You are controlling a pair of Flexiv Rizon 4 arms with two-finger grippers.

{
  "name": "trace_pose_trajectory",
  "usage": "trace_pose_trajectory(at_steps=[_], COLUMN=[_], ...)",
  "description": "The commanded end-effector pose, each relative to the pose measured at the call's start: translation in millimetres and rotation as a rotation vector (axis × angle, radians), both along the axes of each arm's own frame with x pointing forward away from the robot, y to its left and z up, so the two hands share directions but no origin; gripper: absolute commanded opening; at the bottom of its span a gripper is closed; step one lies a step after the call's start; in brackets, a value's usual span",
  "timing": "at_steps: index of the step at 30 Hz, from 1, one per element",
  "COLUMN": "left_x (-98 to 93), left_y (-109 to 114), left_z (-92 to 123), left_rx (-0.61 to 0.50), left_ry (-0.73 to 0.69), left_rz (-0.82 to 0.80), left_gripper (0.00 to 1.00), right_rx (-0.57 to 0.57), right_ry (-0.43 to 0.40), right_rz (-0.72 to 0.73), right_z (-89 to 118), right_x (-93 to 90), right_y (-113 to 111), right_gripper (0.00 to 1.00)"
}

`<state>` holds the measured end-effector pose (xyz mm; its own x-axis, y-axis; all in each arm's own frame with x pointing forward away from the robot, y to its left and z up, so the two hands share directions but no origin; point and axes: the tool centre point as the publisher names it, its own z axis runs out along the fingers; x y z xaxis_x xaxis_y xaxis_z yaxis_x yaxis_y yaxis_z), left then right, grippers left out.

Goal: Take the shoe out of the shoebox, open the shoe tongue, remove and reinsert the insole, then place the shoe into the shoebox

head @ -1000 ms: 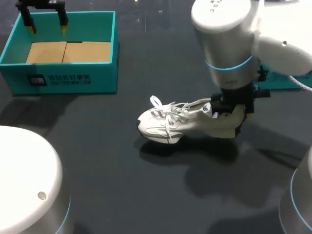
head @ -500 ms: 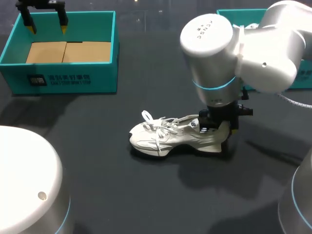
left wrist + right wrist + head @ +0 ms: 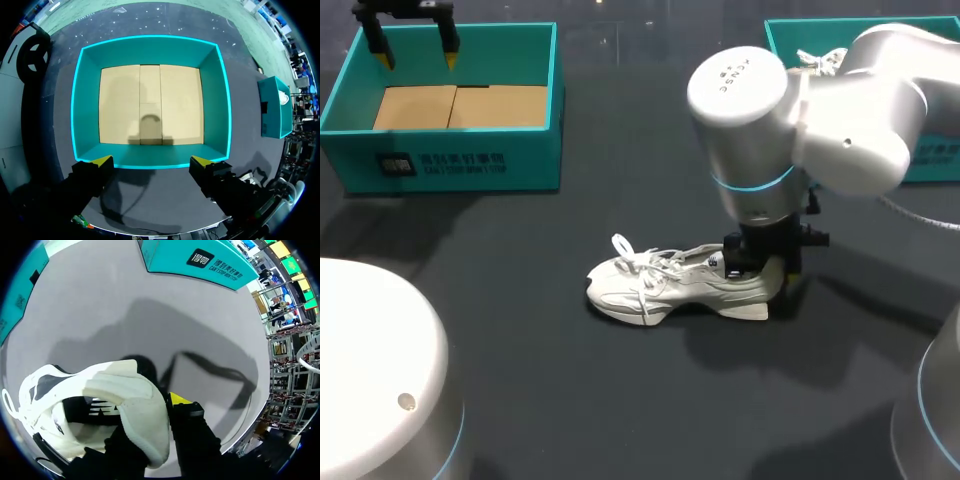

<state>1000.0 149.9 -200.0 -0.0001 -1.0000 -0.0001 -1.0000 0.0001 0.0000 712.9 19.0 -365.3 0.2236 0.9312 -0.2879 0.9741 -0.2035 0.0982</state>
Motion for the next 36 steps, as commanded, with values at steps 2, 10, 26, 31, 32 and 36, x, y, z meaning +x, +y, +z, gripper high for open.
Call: trace_pose_trajectory(at_steps=[2, 10, 26, 31, 32, 36], left_x=[0.0, 0.0, 0.0, 0.0, 0.0, 0.0], left_y=[0, 0, 0, 0, 0, 0], left_z=[0, 0, 0, 0, 0, 0], left_rx=[0.000, 0.000, 0.000, 0.000, 0.000, 0.000], left_ry=[0.000, 0.000, 0.000, 0.000, 0.000, 0.000], left_rz=[0.000, 0.000, 0.000, 0.000, 0.000, 0.000], left_gripper=[1.00, 1.00, 1.00, 1.00, 1.00, 1.00], right_rx=[0.007, 0.055, 0.263, 0.465, 0.503, 0.376], right_ry=[0.011, 0.023, -0.006, -0.054, -0.059, -0.016], right_rz=[-0.006, -0.005, 0.263, 0.492, 0.585, 0.739], right_z=[-5, 1, 109, 139, 143, 148], right_x=[2.3, 2.5, -3.0, -6.4, -8.4, -17.4], right_y=[1, 1, -10, -10, -10, -8], right_gripper=[0.00, 0.75, 1.00, 1.00, 1.00, 1.00])
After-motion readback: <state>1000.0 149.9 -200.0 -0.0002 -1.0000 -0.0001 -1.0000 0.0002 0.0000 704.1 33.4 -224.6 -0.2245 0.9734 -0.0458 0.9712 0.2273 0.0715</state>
